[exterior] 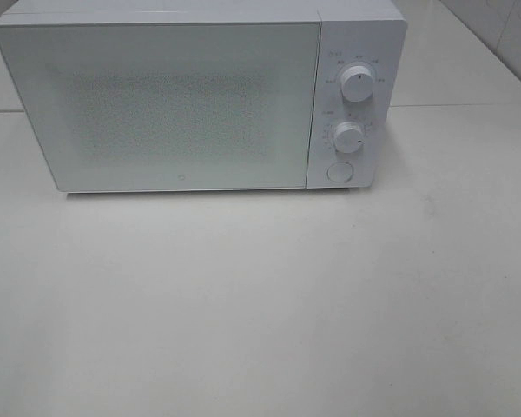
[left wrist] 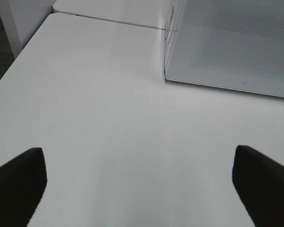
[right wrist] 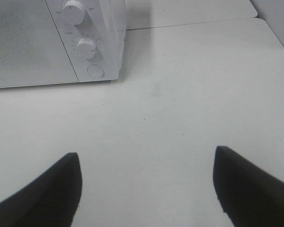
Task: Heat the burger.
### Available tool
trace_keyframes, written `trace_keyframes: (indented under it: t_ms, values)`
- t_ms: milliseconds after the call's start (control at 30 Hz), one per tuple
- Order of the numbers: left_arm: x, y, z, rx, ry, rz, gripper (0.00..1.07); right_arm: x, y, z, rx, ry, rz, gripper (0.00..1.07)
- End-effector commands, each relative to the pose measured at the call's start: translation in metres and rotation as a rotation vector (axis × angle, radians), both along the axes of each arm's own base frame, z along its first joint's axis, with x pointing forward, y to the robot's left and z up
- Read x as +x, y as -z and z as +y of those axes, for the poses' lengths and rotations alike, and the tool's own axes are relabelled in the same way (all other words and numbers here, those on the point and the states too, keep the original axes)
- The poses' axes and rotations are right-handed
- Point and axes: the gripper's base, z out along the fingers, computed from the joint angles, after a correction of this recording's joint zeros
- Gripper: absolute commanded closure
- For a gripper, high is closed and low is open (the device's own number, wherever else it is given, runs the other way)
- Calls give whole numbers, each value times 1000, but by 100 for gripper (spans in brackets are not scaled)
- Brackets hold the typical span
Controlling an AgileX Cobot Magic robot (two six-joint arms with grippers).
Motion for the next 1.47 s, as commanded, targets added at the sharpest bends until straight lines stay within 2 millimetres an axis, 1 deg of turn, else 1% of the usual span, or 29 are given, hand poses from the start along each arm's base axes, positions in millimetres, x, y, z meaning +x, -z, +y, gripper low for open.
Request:
trace_keyframes:
  t_ms: [33, 1467]
  values:
    - [-2, 1, 0, -7, -3, -12, 6, -3, 2, 0, -7, 9, -26, 31]
    - [-2, 1, 0, -7, -3, -12, 6, -3, 2, 0, -7, 9, -26, 31]
